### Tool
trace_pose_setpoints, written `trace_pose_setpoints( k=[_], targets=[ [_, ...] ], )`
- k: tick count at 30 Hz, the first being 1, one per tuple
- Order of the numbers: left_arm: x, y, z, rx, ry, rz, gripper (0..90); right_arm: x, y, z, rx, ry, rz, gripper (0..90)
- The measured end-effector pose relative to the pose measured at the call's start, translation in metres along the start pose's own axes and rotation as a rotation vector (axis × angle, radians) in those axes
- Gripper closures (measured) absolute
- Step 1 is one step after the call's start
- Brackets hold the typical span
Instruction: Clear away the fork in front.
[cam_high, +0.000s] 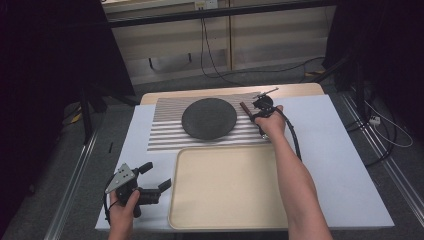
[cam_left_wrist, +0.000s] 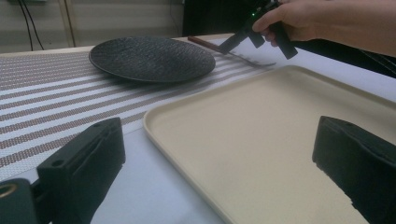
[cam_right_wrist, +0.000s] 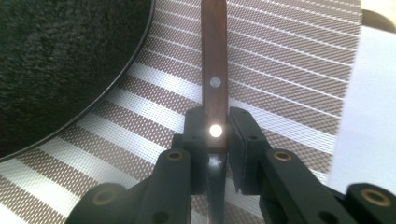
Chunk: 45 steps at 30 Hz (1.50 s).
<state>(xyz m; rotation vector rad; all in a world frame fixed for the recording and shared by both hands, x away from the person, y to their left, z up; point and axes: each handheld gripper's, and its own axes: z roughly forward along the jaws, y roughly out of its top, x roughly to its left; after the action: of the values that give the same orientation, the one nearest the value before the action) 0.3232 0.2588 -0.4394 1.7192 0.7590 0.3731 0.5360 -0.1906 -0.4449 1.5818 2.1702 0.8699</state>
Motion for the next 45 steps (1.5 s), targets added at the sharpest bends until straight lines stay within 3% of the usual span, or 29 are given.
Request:
trace_pose_setpoints(
  k=[11,21,28,35,45],
  targets=[
    [-0.002,0.001,0.003,0.002,-0.005,0.008,2.6,-0.002,0.006,-0.027,-0.088,0.050,-0.007,78.3],
    [-0.001,0.001,0.003,-0.006,-0.006,-0.006,2.6,-0.004,-0.001,-0.055,-0.201,0.096,0.004,78.3],
    [-0.002,0.001,0.004,0.008,-0.012,-0.002,2.5,-0.004,-0.025,-0.083,-0.305,0.149,0.005,78.3],
    [-0.003,0.002,0.002,0.007,-0.007,-0.010,2.6,0.001,-0.052,-0.102,-0.354,0.203,0.005,78.3],
    [-0.007,0.006,0.004,-0.001,-0.020,-0.017,2.5,0.011,-0.085,-0.121,-0.427,0.244,0.001,78.2]
  ],
)
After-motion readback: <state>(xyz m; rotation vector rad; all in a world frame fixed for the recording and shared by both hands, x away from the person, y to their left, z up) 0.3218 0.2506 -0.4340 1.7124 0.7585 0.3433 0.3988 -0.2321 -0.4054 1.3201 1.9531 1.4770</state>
